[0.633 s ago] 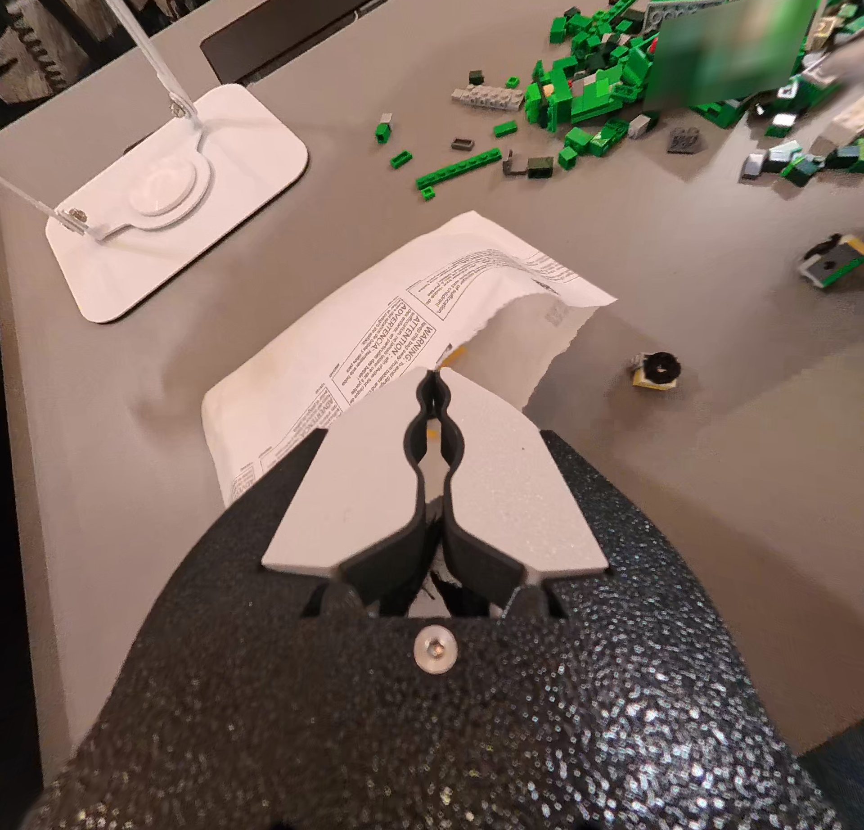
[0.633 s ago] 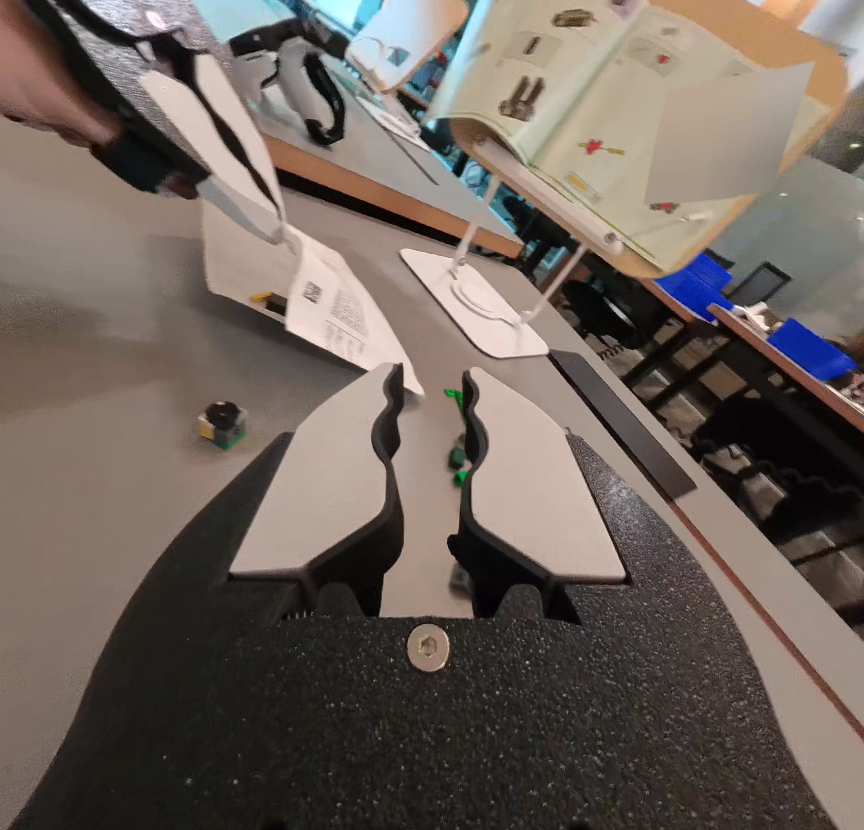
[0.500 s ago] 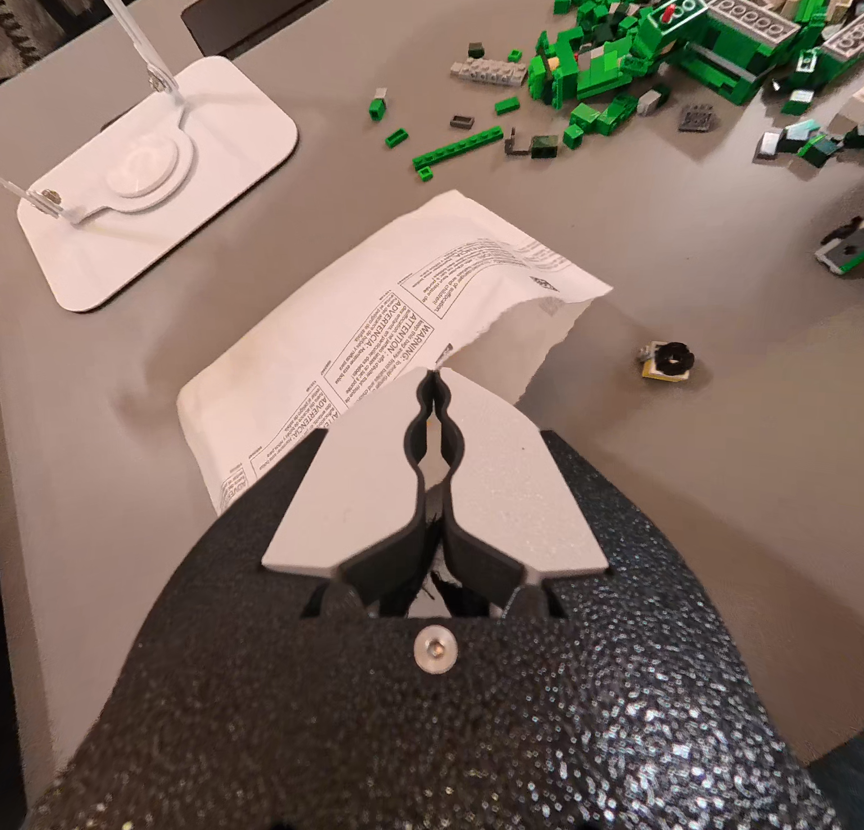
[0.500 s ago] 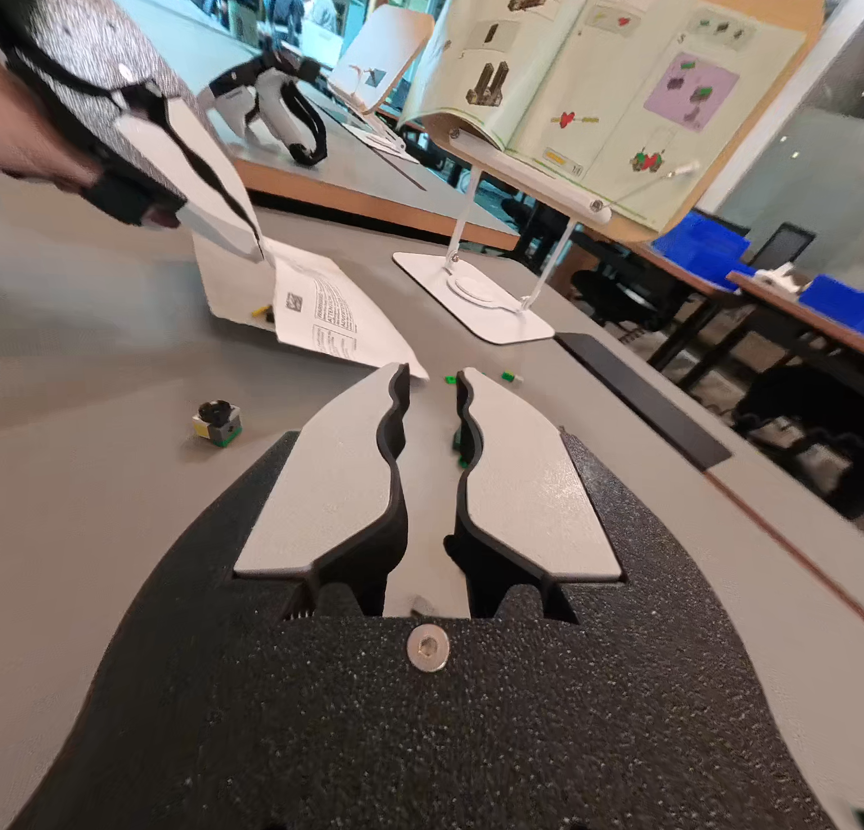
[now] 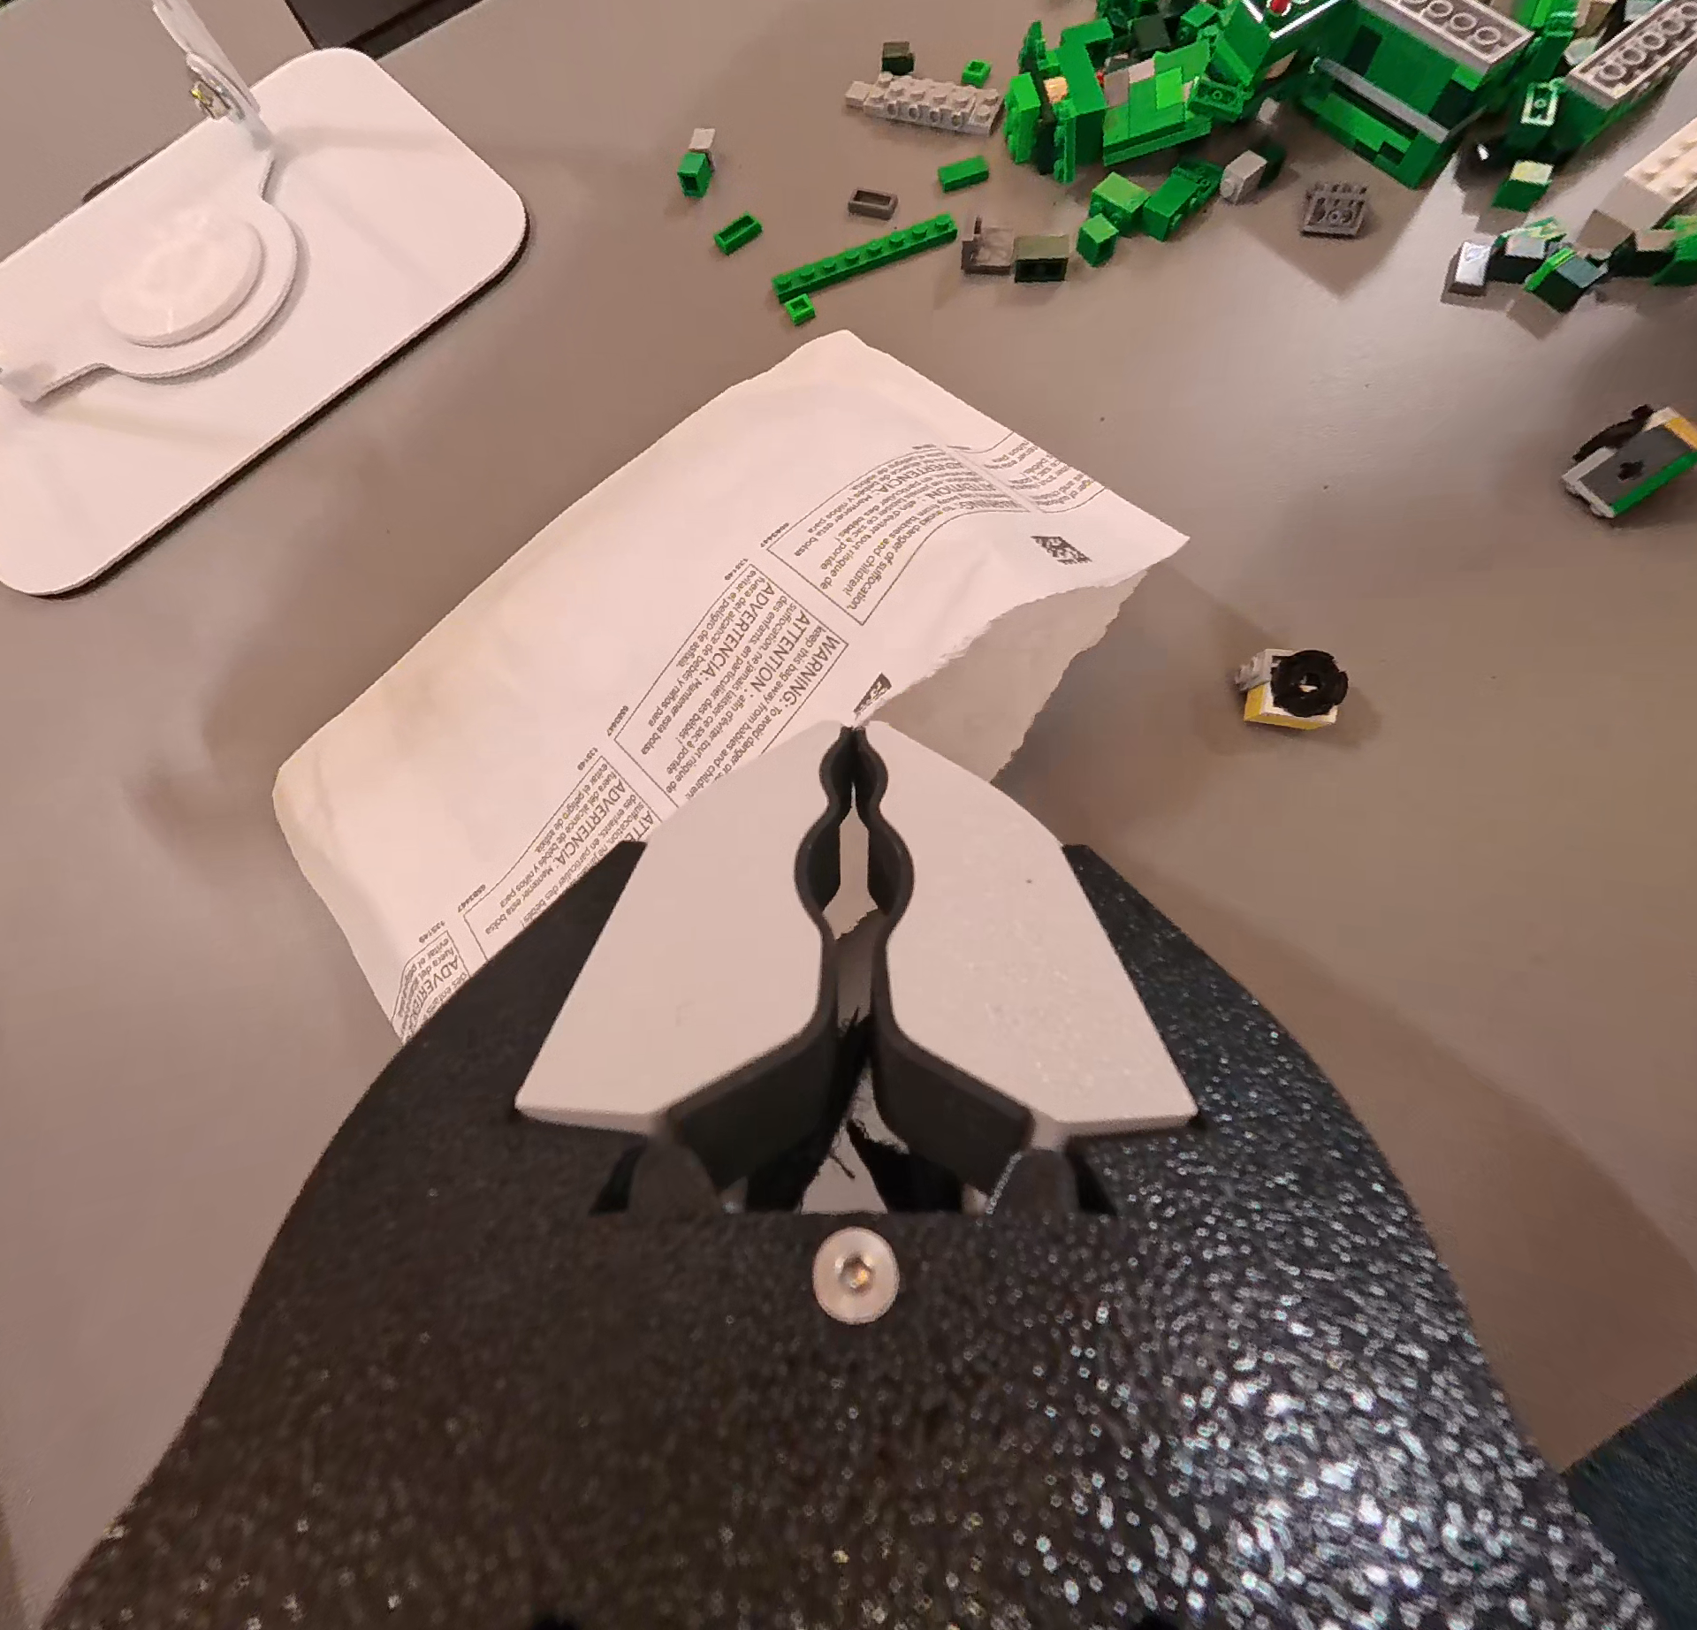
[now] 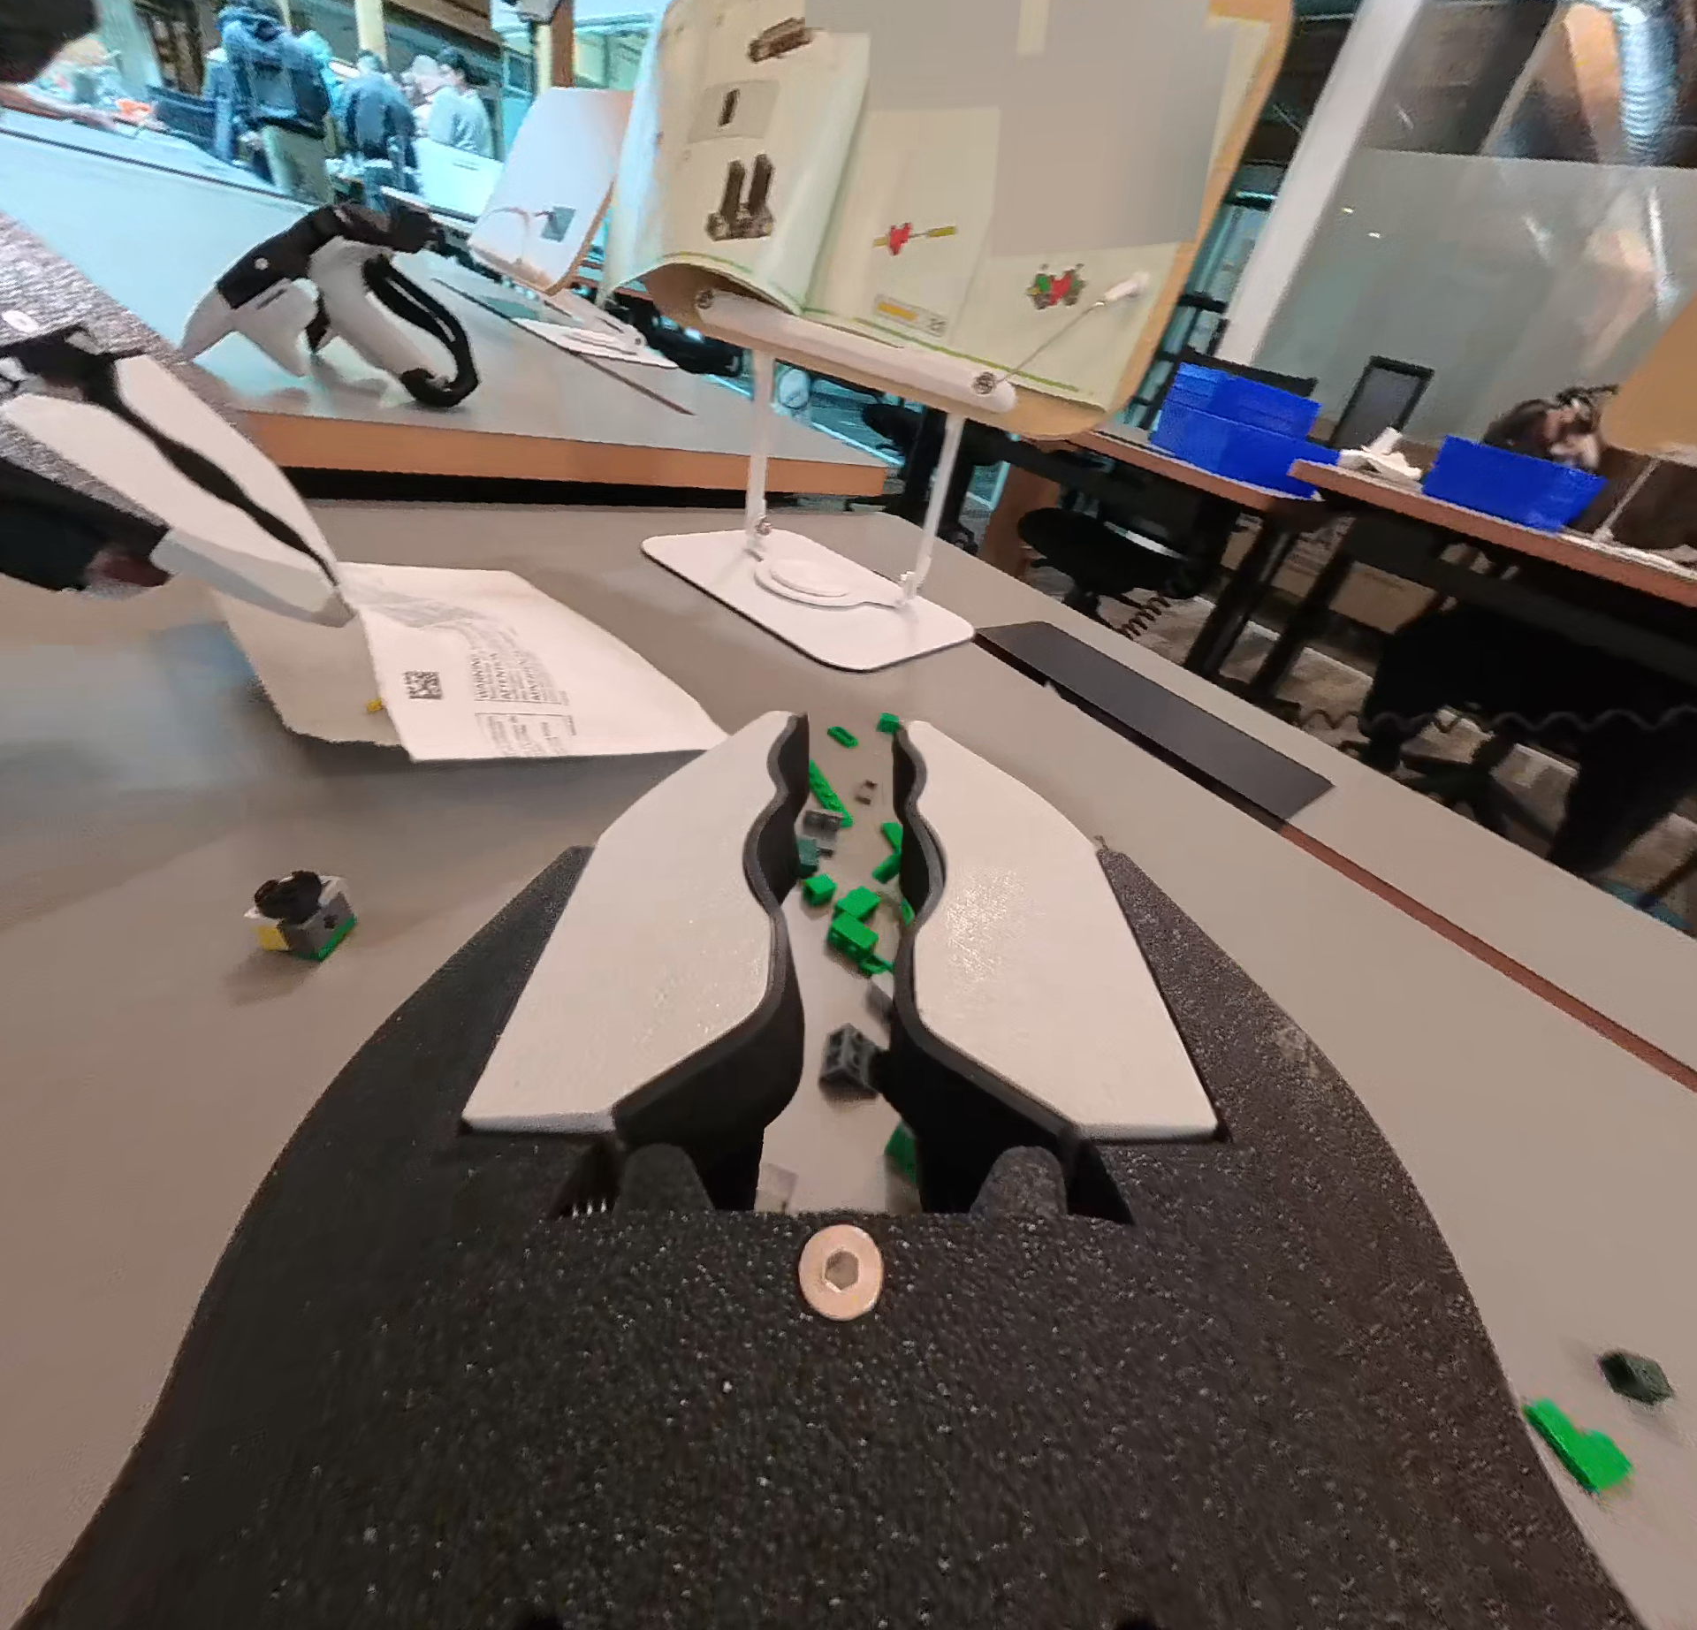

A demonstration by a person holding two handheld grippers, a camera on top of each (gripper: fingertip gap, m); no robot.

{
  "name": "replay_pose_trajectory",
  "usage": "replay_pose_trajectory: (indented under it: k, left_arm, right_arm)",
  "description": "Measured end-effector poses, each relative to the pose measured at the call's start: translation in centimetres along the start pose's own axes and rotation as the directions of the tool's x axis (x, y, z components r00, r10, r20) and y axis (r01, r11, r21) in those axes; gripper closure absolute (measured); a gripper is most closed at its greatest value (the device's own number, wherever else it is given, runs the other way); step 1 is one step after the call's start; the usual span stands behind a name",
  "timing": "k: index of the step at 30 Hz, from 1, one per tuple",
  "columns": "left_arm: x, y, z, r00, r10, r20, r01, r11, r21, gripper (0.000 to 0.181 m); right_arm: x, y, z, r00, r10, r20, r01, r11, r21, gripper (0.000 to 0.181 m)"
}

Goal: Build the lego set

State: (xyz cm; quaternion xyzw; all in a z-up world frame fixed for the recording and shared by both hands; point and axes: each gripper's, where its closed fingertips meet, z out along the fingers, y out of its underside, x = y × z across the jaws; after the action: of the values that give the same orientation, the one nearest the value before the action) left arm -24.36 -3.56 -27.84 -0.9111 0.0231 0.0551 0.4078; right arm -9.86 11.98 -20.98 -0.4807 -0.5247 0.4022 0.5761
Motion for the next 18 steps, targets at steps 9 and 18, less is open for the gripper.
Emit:
replay_pose_trajectory:
  k: [9,18]
  left_arm:
    - [0.5,0.1,0.1,1.0,0.002,-0.025,-0.002,1.0,-0.008,0.181]
    - [2.6,1.5,0.3,0.984,-0.061,-0.166,0.041,0.992,-0.121,0.169]
  right_arm:
    - [2.5,-0.7,-1.3,0.998,0.056,-0.038,-0.055,0.998,0.035,0.166]
    - [-7.2,3.6,-3.4,0.795,0.135,0.591,0.088,0.939,-0.333,0.155]
